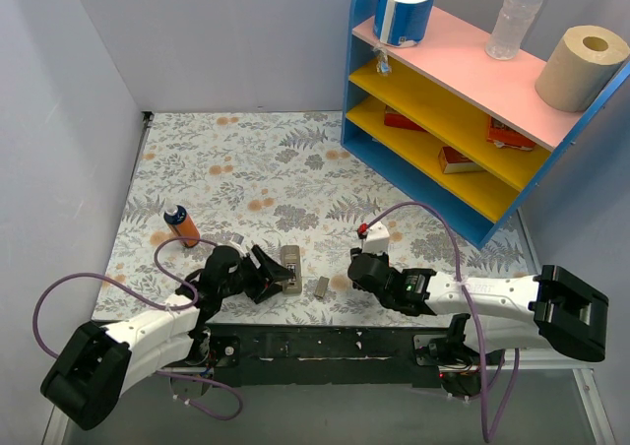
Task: Unload the batteries from the remote control
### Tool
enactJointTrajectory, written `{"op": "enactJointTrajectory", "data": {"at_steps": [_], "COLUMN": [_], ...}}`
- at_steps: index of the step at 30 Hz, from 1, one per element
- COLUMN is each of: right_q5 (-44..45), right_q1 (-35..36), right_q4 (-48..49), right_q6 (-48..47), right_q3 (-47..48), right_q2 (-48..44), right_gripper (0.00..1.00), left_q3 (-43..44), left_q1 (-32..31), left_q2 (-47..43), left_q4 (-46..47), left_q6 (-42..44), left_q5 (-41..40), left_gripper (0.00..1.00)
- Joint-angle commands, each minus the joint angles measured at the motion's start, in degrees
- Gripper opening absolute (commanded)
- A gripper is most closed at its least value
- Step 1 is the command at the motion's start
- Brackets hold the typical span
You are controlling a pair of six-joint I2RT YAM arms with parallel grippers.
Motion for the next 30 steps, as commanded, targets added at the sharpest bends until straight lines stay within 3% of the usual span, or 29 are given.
{"op": "enactJointTrajectory", "data": {"at_steps": [1, 5, 7, 8, 15, 18, 19, 21, 25, 28, 30], "right_q5": [1.6, 1.7, 1.5, 1.7, 0.8, 0.2, 0.4, 0.8, -3.4, -14.9, -20.9], "right_q1": [-0.7, -0.9, -1.1, -1.0, -1.5, -1.5, -1.5, -1.5, -1.5, -1.5, -1.5], "right_q4": [-2.9, -4.7, -5.1, -5.3, -3.7, -2.8, -3.0, -4.2, -1.0, 7.5, 8.9], "right_q6": [1.9, 2.9, 3.0, 3.0, 2.2, 0.4, -0.2, -2.8, -11.4, -19.8, -20.7], "right_q3": [1.1, 1.6, 1.7, 1.9, 1.8, 2.2, 2.5, 3.9, 4.4, 1.6, 1.3], "right_q2": [1.4, 3.1, 4.0, 4.3, 6.9, 7.3, 7.4, 7.1, 0.2, -5.7, -7.4], "right_gripper": [0.45, 0.44, 0.44, 0.44, 0.38, 0.25, 0.11, 0.01, 0.01, 0.01, 0.01], "left_q3": [2.9, 7.3, 9.1, 10.0, 21.4, 26.8, 29.0, 31.1, 33.7, 33.2, 32.0], "left_q1": [-0.1, -0.2, -0.2, -0.2, -0.1, -0.1, -0.1, -0.1, -0.1, 0.0, -0.1], "left_q2": [-0.4, -2.4, -3.6, -3.8, -1.9, 0.5, 1.2, 2.5, 2.6, 2.0, 2.3], "left_q4": [-5.2, -10.8, -13.5, -14.3, -22.0, -24.8, -25.9, -27.3, -27.5, -23.9, -21.1], "left_q6": [2.2, 3.3, 4.5, 5.1, 13.1, 18.3, 19.5, 22.7, 25.9, 26.0, 25.1], "left_q5": [-2.1, -4.8, -5.5, -5.8, -8.0, -8.4, -8.6, -8.8, -5.7, 0.5, 4.7], "left_gripper": [0.67, 0.79, 0.95, 0.98, 0.98, 0.98, 0.98, 0.95, 0.93, 0.89, 0.87]}}
